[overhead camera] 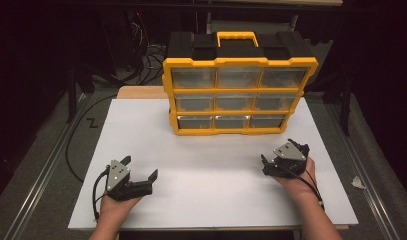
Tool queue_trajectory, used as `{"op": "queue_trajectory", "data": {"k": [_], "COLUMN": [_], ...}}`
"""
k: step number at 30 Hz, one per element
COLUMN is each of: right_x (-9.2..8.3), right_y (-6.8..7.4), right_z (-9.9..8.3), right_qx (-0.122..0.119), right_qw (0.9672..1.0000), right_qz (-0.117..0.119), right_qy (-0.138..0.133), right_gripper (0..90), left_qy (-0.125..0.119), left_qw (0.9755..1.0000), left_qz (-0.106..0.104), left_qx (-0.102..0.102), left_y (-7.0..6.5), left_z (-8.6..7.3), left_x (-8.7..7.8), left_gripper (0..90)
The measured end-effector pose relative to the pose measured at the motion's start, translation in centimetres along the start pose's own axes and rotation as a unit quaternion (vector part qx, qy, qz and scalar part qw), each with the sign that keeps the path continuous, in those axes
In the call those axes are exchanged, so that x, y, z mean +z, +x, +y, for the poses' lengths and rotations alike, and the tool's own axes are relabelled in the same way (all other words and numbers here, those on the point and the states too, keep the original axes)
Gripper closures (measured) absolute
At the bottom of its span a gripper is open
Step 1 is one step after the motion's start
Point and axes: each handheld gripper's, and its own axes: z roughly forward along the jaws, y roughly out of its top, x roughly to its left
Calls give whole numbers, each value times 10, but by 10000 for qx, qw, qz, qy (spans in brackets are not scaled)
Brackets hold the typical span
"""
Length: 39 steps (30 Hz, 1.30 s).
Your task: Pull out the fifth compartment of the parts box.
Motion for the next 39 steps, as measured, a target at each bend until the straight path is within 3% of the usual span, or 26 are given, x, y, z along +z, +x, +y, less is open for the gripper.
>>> {"op": "queue_trajectory", "data": {"k": [8, 18, 21, 22, 25, 26, 27, 34, 39], "right_x": [-3, -8, -9, -9, -9, -10, -9, -12, -13], "right_y": [9, 20, 22, 23, 25, 25, 27, 31, 35], "right_z": [4, 9, 10, 10, 10, 10, 10, 12, 13], "right_qx": [-556, -1254, -1526, -1503, -1678, -1818, -1766, -2325, -2535], "right_qw": [9983, 9917, 9877, 9880, 9850, 9823, 9832, 9710, 9654], "right_qz": [-115, -280, -332, -347, -404, -437, -440, -532, -595], "right_qy": [94, 107, 113, 92, 76, 144, 105, 169, 145], "right_gripper": [9, 8, 8, 8, 8, 8, 8, 8, 8], "left_qy": [-33, -47, -40, -43, -50, -52, -54, -73, -76], "left_qw": [10000, 9999, 9999, 9998, 9998, 9998, 9998, 9997, 9997], "left_qz": [14, -89, -107, -119, -128, -131, -135, -159, -158], "left_qx": [19, 73, 98, 121, 132, 131, 133, 151, 159], "left_y": [0, -2, -3, -3, -3, -3, -3, -4, -4], "left_z": [1, 1, 1, 1, 1, 1, 1, 1, 0], "left_x": [-1, -1, 0, 0, 0, 0, 0, 0, 0], "left_gripper": [1, 1, 1, 2, 1, 2, 2, 4, 4]}}
